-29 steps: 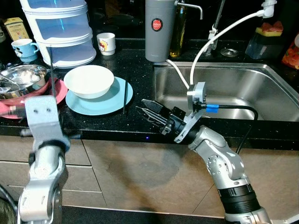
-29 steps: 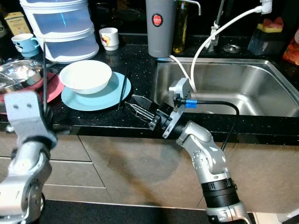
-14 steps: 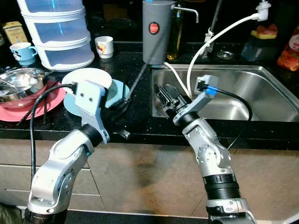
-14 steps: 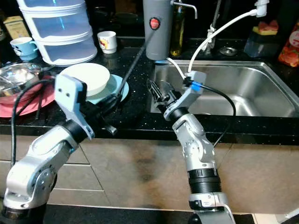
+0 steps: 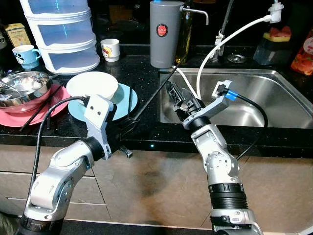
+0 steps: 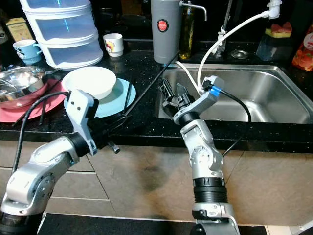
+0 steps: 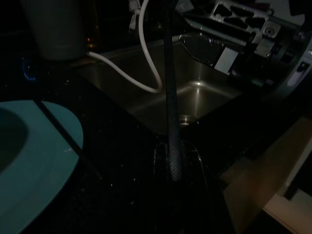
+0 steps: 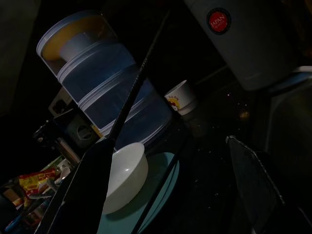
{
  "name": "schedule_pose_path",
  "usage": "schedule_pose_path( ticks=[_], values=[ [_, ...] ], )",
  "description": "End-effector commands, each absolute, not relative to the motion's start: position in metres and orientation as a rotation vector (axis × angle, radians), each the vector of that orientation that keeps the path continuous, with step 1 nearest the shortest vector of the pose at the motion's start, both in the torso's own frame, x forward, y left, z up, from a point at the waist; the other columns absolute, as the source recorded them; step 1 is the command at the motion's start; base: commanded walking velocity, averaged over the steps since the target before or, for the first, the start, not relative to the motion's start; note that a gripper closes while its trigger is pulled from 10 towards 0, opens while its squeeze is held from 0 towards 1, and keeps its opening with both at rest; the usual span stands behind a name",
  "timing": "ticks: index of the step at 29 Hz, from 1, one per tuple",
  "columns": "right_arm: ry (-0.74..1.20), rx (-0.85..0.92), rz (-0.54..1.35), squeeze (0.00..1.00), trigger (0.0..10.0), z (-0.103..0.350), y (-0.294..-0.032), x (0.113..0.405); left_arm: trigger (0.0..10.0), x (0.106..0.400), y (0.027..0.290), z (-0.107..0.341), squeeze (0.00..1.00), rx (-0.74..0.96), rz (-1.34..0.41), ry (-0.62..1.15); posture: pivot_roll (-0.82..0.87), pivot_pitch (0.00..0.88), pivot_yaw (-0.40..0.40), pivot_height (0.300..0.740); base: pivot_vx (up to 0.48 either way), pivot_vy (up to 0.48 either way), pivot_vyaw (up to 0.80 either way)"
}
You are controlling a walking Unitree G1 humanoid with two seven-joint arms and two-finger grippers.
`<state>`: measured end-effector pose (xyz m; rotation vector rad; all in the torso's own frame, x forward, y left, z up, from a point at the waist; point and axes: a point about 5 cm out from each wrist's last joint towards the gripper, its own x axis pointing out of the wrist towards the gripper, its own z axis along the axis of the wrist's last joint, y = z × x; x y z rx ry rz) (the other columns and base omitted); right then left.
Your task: Kitchen organization
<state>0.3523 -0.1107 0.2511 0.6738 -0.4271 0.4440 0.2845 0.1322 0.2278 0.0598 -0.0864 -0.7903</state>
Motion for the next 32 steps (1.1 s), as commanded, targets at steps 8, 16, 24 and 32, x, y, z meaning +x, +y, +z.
schedule_pose_path(
  ticks=[8,16,24,32],
  values=[
    [-0.427,0.698,0.539,0.00,10.0,0.259,-0.095,0.349,0.0,0.281,0.120,0.218,0.00,0.065,-0.921,-0.018,0.16,0.070,0.058,0.740,0.000,0.000,0.00],
    [-0.431,0.730,0.541,0.00,10.0,0.261,-0.096,0.350,0.0,0.286,0.124,0.217,0.00,0.066,-0.871,-0.025,0.16,0.068,0.058,0.740,0.000,0.000,0.00],
    [-0.435,0.755,0.542,0.00,10.0,0.263,-0.101,0.351,0.0,0.290,0.126,0.218,0.00,0.056,-0.846,-0.032,0.15,0.067,0.059,0.740,0.000,0.000,0.00],
    [-0.419,0.722,0.551,0.00,0.0,0.260,-0.100,0.351,0.0,0.289,0.126,0.218,0.00,0.056,-0.861,-0.024,0.16,0.067,0.058,0.740,0.000,0.000,0.00]
  ],
)
